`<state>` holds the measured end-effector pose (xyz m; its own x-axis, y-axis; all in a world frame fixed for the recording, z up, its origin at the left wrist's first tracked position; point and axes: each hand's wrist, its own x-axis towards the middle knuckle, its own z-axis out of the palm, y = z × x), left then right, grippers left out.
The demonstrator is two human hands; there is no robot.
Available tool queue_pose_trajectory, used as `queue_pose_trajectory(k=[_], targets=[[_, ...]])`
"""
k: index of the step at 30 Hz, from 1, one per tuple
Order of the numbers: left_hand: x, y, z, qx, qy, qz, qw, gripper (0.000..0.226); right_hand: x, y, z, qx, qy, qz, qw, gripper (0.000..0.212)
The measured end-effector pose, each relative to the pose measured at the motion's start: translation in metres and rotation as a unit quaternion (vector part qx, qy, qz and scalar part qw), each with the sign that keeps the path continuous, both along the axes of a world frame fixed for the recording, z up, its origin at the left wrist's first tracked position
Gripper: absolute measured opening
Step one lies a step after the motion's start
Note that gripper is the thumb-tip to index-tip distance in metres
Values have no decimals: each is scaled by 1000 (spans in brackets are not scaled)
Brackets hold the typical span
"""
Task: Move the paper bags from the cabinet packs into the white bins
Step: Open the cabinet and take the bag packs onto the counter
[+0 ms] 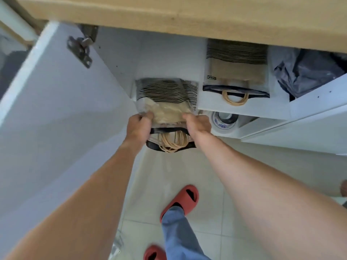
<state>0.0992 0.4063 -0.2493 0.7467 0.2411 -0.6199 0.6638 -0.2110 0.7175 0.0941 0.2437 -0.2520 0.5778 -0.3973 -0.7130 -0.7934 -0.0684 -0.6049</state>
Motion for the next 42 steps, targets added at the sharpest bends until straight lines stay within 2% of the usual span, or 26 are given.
queue_pose_trajectory(k=[2,5,9,12,17,21,23,26,30,34,37,42], targets=[[-34,3,14,27,-7,-16,999,48,-29,4,15,-35,-47,42,997,37],[-89,5,45,61,-56,-57,995,39,-85,8,59,-66,-143,72,985,22],[-162,11,113,79,-140,-74,984,38,-163,16,128,-121,-201,73,969,34],[-197,14,180,89,-180,-73,977,40,-204,24,184,-172,-220,69,958,30],[-212,13,268,68,-262,-20,962,49,-217,30,270,-244,-274,90,926,32],[-179,14,308,52,-299,25,953,46,-176,38,322,-287,-284,75,912,41],[-153,12,324,40,-303,17,952,40,-147,36,338,-303,-281,78,907,38],[-106,8,325,38,-283,-23,958,37,-104,26,346,-328,-264,98,902,32],[-31,-6,310,61,-259,-45,963,42,-39,7,334,-340,-255,114,898,35],[40,-29,290,122,-242,-87,959,41,31,-13,301,-339,-218,128,906,38],[71,-41,280,193,-219,-104,951,39,62,-23,282,-370,-209,128,896,38],[122,-67,273,357,-214,-135,899,42,105,-31,271,-399,-222,113,882,49]])
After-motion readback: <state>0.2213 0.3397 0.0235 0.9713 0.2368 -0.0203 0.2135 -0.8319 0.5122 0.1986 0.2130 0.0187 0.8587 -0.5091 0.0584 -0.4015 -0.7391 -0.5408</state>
